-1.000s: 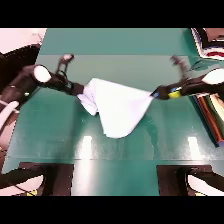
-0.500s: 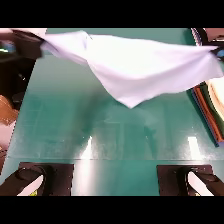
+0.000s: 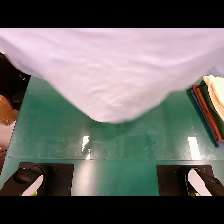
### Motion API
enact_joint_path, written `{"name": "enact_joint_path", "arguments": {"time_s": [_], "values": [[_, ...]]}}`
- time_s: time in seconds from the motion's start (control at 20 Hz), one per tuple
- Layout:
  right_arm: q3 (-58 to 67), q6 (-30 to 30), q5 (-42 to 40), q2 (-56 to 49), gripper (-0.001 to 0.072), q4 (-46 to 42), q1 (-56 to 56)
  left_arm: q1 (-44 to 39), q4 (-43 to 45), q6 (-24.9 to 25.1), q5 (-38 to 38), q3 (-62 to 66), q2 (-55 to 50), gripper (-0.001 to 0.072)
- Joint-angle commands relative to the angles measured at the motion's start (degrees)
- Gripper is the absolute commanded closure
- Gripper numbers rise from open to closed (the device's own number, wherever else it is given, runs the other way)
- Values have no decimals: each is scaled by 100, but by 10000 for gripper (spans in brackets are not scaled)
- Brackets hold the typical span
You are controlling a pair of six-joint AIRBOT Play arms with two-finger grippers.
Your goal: Fold the shirts.
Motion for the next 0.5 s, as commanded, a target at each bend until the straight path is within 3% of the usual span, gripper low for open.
{"name": "enact_joint_path", "arguments": {"time_s": [0.0, 0.1, 0.25, 0.35, 0.45], "values": [[1023, 133, 431, -557, 698, -28, -310, 2, -153, -4, -787, 221, 31, 678], [1281, 313, 590, -1038, 698, -31, -44, 2, -155, -2, -1582, 219, -269, 677], [710, 592, 575, -1762, 698, -122, 719, 2, -37, 55, -2398, -313, -1003, 677], [160, 793, 660, -2463, 698, -448, 1290, 2, 17, 155, -2074, -1193, -1491, 677], [-249, 787, 586, -3222, 698, -680, 1757, 2, 83, 155, -1182, -2153, -2052, 677]]}}
